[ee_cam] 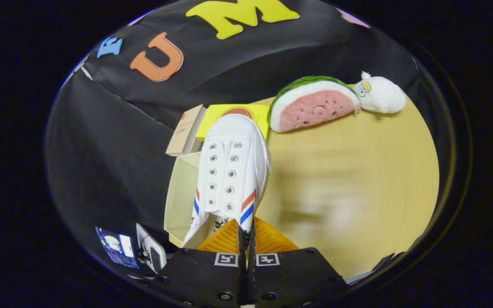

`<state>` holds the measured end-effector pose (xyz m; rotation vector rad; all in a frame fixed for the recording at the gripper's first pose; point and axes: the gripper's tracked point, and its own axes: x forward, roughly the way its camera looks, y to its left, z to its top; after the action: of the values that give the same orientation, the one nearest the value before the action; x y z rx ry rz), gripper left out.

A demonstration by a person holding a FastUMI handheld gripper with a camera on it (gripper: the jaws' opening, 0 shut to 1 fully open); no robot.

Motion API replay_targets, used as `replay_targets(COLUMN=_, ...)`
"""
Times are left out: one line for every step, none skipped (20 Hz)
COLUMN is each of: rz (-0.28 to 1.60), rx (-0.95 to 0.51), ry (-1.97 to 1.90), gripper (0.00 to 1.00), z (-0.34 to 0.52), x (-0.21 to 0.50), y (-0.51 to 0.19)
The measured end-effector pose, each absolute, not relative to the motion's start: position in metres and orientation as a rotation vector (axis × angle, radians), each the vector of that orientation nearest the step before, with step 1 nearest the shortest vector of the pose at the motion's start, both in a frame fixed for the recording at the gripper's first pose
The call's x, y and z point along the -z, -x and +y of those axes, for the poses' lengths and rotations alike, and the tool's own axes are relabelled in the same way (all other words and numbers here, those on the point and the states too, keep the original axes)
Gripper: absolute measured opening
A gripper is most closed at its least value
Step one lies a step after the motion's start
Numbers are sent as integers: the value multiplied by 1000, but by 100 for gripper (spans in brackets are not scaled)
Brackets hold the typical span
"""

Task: Open the storage box then place both shoes into the box .Put the left shoe in first, then the right shoe, with the right side of both shoes facing outward in a uniform manner.

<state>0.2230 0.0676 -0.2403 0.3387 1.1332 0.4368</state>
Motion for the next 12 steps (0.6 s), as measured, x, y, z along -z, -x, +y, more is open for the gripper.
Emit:
replay_targets(rz=1131, rx=-428, ry=-326, gripper=0, z=89, x=240, y=-223)
replay_targets(rz=1131, rx=-421, ry=-310, gripper=0, z=106, x=242, y=-223)
replay_targets(rz=1131, rx=-411, ry=-292, gripper=0, z=124, x=245, y=-221)
replay_targets(rz=1135, rx=-400, ry=-276, gripper=1, z=141, x=250, y=-220)
replay_targets(rz=1140, rx=-385, ry=-267, gripper=1, z=160, x=258, y=-215)
replay_targets(rz=1151, rx=-359, ry=-257, gripper=0, z=173, x=265, y=-213)
replay_targets(rz=1153, rx=-329, ry=-239, gripper=0, z=184, x=275, y=-213)
replay_targets(rz=1150, rx=-298, ry=-212, gripper=0, z=193, x=285, y=-213)
replay_targets(rz=1147, rx=-271, ry=-193, gripper=0, z=198, x=293, y=-212)
replay_targets(rz=1153, rx=-236, ry=-182, gripper=0, z=203, x=304, y=-210)
replay_targets(rz=1163, rx=-204, ry=-176, gripper=0, z=207, x=314, y=-208)
replay_targets(rz=1163, rx=-160, ry=-173, gripper=0, z=209, x=325, y=-209)
